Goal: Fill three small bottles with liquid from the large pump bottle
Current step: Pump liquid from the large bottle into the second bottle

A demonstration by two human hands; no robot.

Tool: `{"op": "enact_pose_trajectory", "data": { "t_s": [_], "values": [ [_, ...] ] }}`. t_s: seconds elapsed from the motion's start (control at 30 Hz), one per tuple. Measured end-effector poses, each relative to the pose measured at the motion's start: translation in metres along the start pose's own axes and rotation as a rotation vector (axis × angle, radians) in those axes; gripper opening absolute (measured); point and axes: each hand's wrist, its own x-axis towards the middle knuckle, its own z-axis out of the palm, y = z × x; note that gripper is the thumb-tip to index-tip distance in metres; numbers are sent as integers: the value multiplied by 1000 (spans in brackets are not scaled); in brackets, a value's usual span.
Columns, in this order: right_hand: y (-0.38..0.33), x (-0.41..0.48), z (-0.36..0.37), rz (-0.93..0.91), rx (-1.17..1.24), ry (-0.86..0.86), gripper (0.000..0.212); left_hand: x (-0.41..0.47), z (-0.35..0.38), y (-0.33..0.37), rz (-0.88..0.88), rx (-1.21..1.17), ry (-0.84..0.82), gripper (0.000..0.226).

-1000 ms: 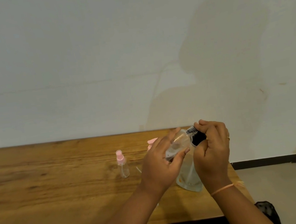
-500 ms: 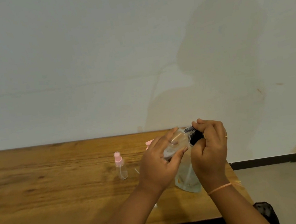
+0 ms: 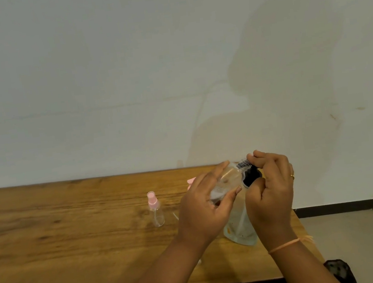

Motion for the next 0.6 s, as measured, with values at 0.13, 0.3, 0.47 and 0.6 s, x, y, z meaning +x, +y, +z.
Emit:
{"op": "enact_pose_trajectory", "data": {
  "t_s": [0.13,0.3,0.47,0.6],
  "values": [
    [6,-4,-1,-10,-61,-36,42,-4,2,-2,-34,-5,-13,59],
    [-5,-5,-3,37,-7,-29,45,-6,1,0,-13,-24,6,57],
    [-8,8,-4,53,4,9,43,-1,1,4,3,8,25,57],
    [1,0,0,9,4,17,42,-1,3,0,-11,-2,11,58]
  ]
}}
